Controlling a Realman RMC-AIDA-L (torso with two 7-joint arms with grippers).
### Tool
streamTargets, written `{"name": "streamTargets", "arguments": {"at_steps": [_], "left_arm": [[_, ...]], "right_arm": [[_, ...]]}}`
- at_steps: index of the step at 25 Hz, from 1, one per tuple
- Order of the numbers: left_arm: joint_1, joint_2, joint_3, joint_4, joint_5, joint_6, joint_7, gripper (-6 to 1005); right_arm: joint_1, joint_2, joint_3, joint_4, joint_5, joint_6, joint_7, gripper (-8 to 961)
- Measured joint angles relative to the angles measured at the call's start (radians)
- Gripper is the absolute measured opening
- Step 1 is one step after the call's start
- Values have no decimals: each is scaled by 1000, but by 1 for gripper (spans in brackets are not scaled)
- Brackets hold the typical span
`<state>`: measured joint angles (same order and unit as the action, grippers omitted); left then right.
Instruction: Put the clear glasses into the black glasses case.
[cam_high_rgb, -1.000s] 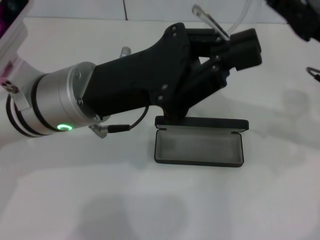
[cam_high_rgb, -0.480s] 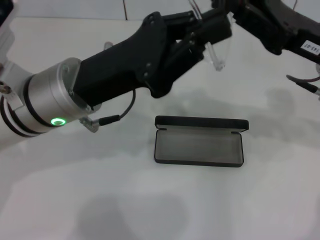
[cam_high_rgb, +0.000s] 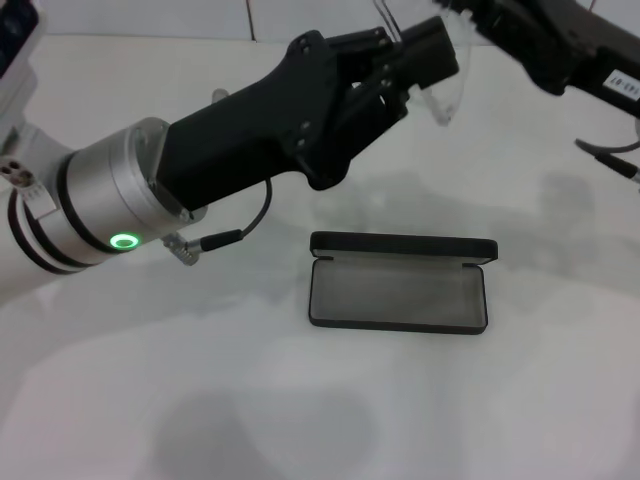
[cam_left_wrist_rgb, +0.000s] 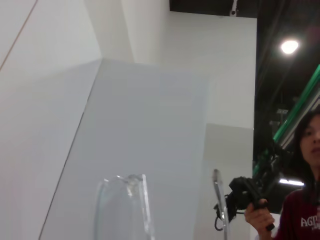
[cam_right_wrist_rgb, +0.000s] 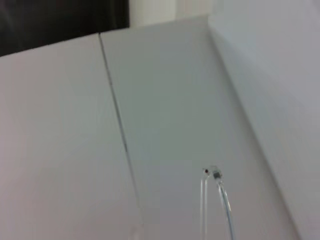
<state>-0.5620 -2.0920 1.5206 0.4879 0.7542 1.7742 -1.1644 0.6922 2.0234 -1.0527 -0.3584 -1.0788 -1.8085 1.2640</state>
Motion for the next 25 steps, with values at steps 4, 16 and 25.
{"name": "streamTargets", "arguments": {"at_steps": [4,16,25], "left_arm": [[0,0,2,6,20,5,0,81],[-29,-4,24,23,20,84,-7,81],[-70,-9,35,46,-5,73,-14,81]], "right_arm": [[-14,-1,2,2,25,3,-1,77],[-23,0,-2,4,32,23,-5,78],[-16,3,-29,6,30,34,-8,78]]}}
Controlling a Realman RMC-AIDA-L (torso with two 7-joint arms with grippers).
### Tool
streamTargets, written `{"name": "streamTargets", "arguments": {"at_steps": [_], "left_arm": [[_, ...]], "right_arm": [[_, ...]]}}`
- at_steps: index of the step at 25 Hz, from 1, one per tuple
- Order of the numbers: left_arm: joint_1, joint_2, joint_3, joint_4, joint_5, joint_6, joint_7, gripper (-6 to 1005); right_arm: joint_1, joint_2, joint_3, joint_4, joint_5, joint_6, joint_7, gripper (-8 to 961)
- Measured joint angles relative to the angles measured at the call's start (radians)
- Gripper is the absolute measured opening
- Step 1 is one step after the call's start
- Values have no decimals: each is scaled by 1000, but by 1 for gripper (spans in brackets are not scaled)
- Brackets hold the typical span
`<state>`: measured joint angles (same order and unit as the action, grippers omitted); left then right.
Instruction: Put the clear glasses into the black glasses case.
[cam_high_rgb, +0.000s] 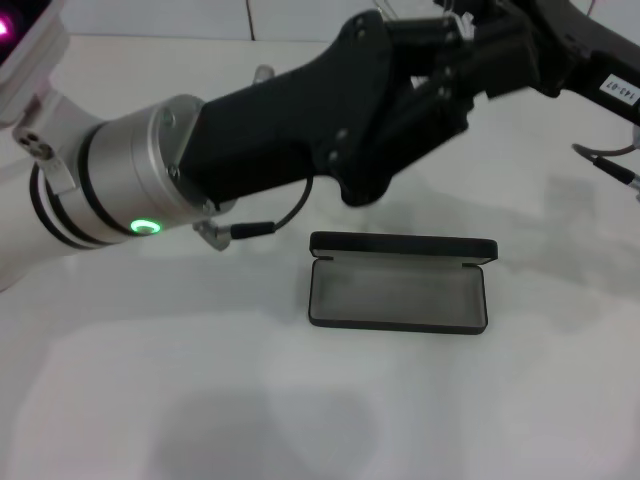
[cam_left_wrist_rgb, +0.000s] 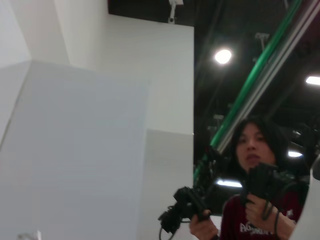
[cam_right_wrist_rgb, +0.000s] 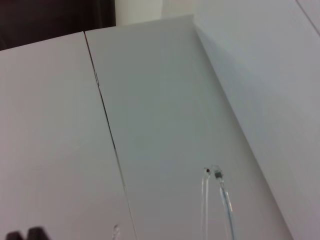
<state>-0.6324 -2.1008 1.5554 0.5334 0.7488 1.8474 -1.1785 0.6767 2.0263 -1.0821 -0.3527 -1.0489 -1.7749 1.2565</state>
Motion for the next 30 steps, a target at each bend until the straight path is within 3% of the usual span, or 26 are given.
{"name": "streamTargets", "arguments": {"at_steps": [15,30], "left_arm": [[13,1,-4,-4,-58,-143,-27,80],[13,3,-11,-14,-73,-181,-38,80]], "right_arm": [[10,0,-30,0,-3,21,0,79],[30,0,-70,-10,-4,60,-2,80]]}}
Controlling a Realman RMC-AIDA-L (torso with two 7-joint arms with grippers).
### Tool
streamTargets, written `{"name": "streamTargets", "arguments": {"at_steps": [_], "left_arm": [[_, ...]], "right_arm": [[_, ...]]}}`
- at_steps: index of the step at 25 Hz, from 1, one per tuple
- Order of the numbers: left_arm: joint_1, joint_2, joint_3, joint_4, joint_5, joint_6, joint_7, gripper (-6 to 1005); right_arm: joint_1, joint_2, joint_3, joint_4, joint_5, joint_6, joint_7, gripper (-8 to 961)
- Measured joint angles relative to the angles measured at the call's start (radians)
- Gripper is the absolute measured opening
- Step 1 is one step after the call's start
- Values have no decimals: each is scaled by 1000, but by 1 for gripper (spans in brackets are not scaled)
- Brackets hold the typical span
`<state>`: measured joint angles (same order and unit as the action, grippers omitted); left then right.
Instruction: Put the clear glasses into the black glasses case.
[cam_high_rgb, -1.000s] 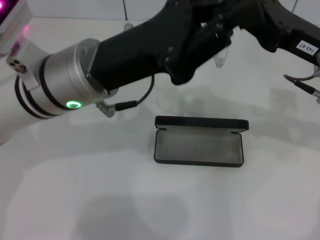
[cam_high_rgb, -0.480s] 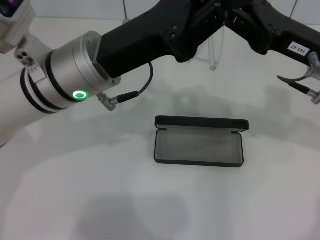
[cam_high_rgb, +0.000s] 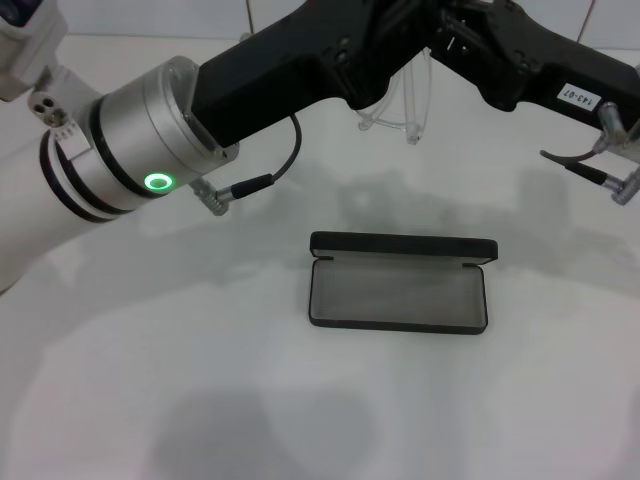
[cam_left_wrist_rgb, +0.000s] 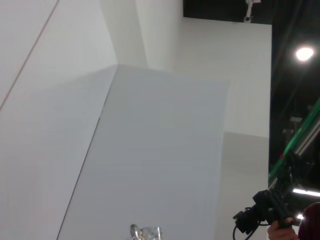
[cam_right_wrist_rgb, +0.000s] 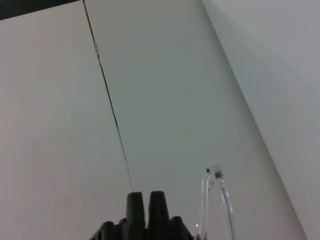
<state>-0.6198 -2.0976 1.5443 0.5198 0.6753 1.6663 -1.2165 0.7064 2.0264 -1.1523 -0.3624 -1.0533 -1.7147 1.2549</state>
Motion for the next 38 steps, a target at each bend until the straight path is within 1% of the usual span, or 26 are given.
{"name": "streamTargets", "arguments": {"at_steps": [11,16,18,21,22,23,24,26,27,28,29,30,31,33,35,37,38], "left_arm": [[0,4,3,-18,-12,2,-1,80],[1,8,7,-14,-2,48,-5,81],[6,11,4,-17,-1,80,-8,81],[30,26,0,-15,7,128,-15,82],[46,39,-1,-12,14,149,-16,82],[64,58,-1,-11,19,173,-17,83],[78,74,-2,-11,21,193,-17,83],[122,124,-3,-15,30,253,-18,84],[137,141,-3,-17,33,275,-18,85],[159,166,-3,-18,39,299,-18,85],[181,192,-3,-17,47,321,-18,86],[198,210,-3,-17,57,336,-16,86],[222,234,-2,-15,75,347,-15,87],[252,263,-2,-16,108,352,-15,88],[271,285,-4,-19,146,353,-17,89],[281,294,-16,-20,180,354,-19,90],[283,295,-33,-20,210,354,-25,90]], "right_arm": [[-1,0,0,0,3,7,-4,81],[-13,-3,8,0,9,7,-5,81],[-20,-4,13,0,13,7,-5,81],[-42,-10,31,-10,20,7,-10,81],[-52,-15,31,-30,18,7,-8,81],[-52,-15,31,-30,18,7,-8,81],[-80,-35,22,-117,-14,-1,36,82],[-104,-49,14,-227,-77,-5,111,82],[-127,-59,12,-340,-144,-8,193,82],[-144,-64,13,-420,-192,-8,257,82],[-160,-69,14,-525,-250,-9,325,82],[-177,-73,15,-645,-329,-13,417,82],[-186,-74,16,-725,-377,-16,475,82],[-197,-74,15,-949,-522,-39,638,82],[-188,-65,12,-1137,-651,-78,783,82],[-162,-48,6,-1293,-781,-133,908,82],[-134,-34,-5,-1373,-857,-179,984,82]]}}
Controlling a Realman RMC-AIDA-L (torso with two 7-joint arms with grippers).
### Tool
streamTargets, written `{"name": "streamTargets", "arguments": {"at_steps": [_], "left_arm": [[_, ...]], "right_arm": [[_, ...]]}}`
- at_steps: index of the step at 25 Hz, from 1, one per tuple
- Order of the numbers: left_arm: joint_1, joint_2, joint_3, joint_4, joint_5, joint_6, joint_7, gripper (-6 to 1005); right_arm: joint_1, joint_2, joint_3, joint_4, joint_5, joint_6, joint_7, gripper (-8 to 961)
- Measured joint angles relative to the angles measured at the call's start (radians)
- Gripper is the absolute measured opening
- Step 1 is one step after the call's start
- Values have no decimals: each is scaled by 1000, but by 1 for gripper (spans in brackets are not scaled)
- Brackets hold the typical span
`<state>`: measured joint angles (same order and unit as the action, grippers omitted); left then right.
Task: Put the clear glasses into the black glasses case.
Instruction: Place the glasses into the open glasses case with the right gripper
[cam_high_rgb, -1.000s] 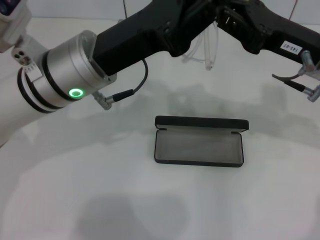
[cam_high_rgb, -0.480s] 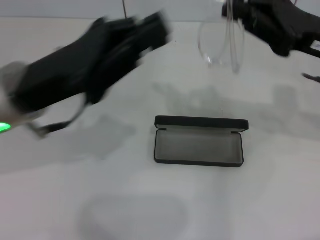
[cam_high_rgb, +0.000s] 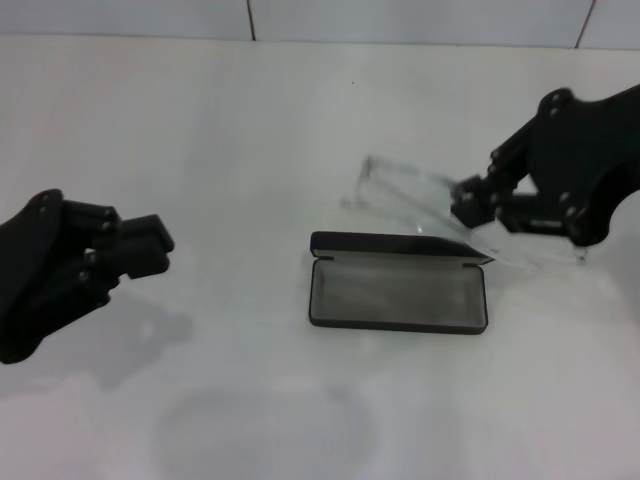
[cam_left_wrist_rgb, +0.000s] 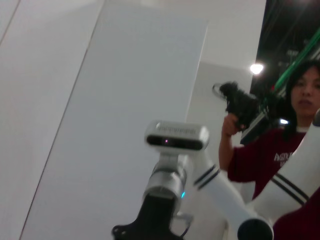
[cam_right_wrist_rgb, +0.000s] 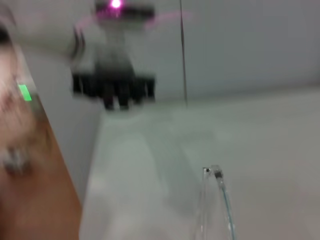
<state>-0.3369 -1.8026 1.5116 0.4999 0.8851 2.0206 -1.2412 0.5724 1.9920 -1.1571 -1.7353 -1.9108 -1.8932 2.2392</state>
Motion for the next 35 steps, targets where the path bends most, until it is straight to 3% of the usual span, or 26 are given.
{"name": "streamTargets", "arguments": {"at_steps": [5,8,11,16,27,35], "left_arm": [[6,-18,-135,0,123,1,-36,92],[7,-31,-182,0,163,2,-37,94],[8,-41,-212,0,193,1,-36,95],[21,-46,-244,0,212,-1,-37,98],[14,-50,-254,-2,213,-5,-52,104],[10,-50,-283,-2,212,-5,-82,109]], "right_arm": [[136,25,-155,-107,-203,-110,224,83],[193,29,-335,-87,-338,-87,297,83],[206,33,-501,-53,-461,-9,324,83],[188,35,-662,-16,-561,142,338,83],[67,36,-854,-8,-689,358,342,84],[42,36,-972,-8,-812,462,348,85]]}}
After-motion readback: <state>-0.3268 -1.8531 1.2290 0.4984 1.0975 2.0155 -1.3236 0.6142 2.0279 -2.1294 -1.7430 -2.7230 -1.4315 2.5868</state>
